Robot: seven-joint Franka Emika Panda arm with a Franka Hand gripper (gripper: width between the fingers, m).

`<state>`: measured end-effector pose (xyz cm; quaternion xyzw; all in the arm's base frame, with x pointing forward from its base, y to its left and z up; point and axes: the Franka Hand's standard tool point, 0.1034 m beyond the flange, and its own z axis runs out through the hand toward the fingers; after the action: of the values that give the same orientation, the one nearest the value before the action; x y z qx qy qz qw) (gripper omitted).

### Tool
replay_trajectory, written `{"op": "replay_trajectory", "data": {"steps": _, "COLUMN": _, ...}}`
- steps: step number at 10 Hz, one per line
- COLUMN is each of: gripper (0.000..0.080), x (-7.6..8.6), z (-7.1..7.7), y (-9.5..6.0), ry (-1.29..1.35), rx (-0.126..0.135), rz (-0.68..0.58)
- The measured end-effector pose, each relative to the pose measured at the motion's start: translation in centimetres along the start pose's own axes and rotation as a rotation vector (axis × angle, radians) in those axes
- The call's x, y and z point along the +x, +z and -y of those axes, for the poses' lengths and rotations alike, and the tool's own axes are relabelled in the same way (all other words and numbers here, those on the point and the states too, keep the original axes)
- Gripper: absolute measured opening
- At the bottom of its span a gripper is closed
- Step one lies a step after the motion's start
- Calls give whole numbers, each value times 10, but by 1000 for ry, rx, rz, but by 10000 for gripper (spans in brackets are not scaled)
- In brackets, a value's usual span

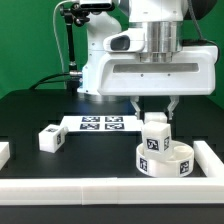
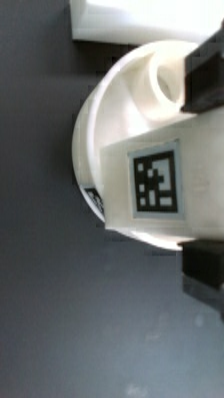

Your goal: Assemble stool

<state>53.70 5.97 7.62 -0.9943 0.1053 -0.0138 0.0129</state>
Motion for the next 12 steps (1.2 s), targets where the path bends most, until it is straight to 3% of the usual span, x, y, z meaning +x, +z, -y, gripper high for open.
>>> {"op": "replay_trajectory", "data": {"steps": 6, "gripper": 341, "x": -2, "z": 10, "y": 1, "ry": 447, "rx": 24, "rz": 4}}
{"op": "replay_trajectory", "data": {"steps": 12, "gripper": 341, "x": -5, "z": 21, "y": 1, "ry": 906, "rx": 68, "rz": 38}}
